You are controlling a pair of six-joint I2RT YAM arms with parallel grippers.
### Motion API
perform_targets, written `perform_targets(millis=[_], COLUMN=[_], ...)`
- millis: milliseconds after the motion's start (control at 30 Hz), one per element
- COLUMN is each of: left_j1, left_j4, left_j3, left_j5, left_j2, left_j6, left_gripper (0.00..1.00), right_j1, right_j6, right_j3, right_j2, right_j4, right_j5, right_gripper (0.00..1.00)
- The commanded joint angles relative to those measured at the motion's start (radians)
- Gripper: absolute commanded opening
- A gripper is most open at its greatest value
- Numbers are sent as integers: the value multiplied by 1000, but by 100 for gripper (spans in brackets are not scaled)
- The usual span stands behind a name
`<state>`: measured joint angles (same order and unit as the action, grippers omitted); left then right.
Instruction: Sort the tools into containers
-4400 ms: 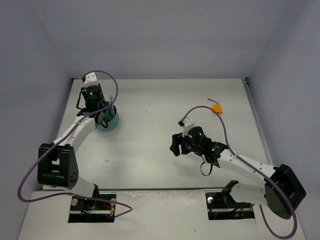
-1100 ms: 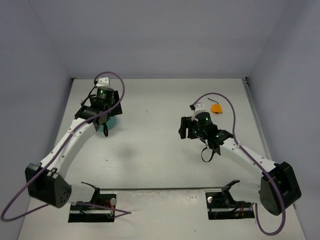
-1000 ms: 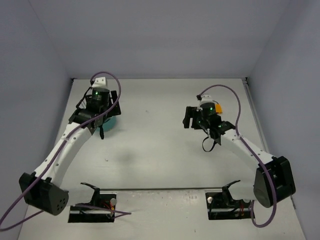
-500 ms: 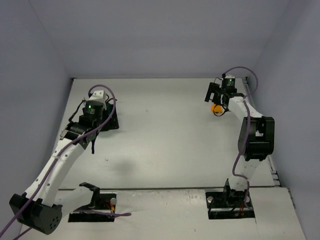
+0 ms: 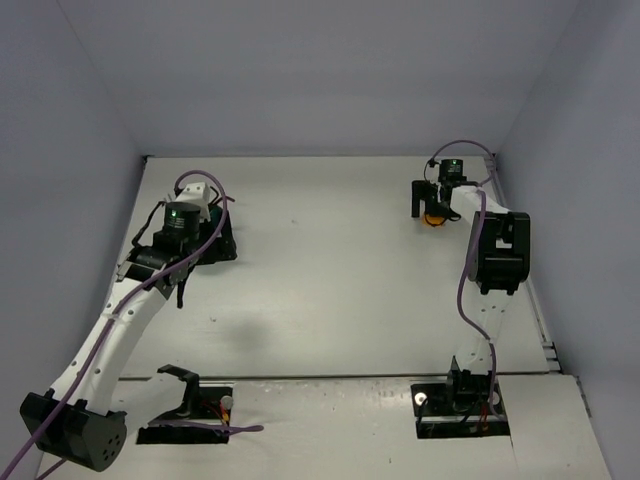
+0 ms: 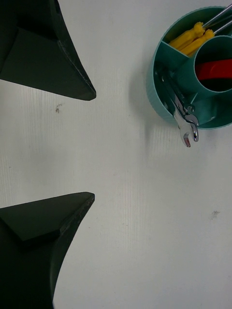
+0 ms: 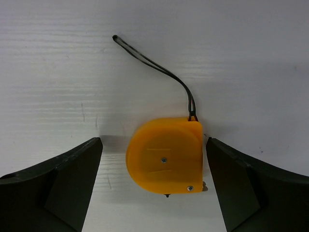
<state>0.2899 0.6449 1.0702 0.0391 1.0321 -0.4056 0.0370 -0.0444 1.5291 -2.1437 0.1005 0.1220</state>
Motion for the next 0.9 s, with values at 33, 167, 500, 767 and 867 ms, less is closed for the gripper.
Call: perform_targets(millis=[33, 167, 500, 767, 867], left_j1=[-48, -71, -74, -68, -66], left_j4=[-67, -84, -118, -180, -183], left_j3=[13, 0, -16, -2, 28], left_j5=[-77, -113, -181, -376, -455], left_j2=[-14, -21, -15, 26, 48], left_j6=[-18, -33, -53, -145, -167], left_gripper=[73, 73, 73, 73, 73], right_j1=[7, 7, -31, -340, -440], right_j6=[-39, -38, -42, -17, -25], right_j3=[7, -27, -75, -173, -198], right_j2=[22, 28, 97, 278, 350], right_j4=[21, 24, 21, -32, -71], right_j5=[15, 18, 37, 60, 75], right_gripper=[84, 74, 11, 0, 0])
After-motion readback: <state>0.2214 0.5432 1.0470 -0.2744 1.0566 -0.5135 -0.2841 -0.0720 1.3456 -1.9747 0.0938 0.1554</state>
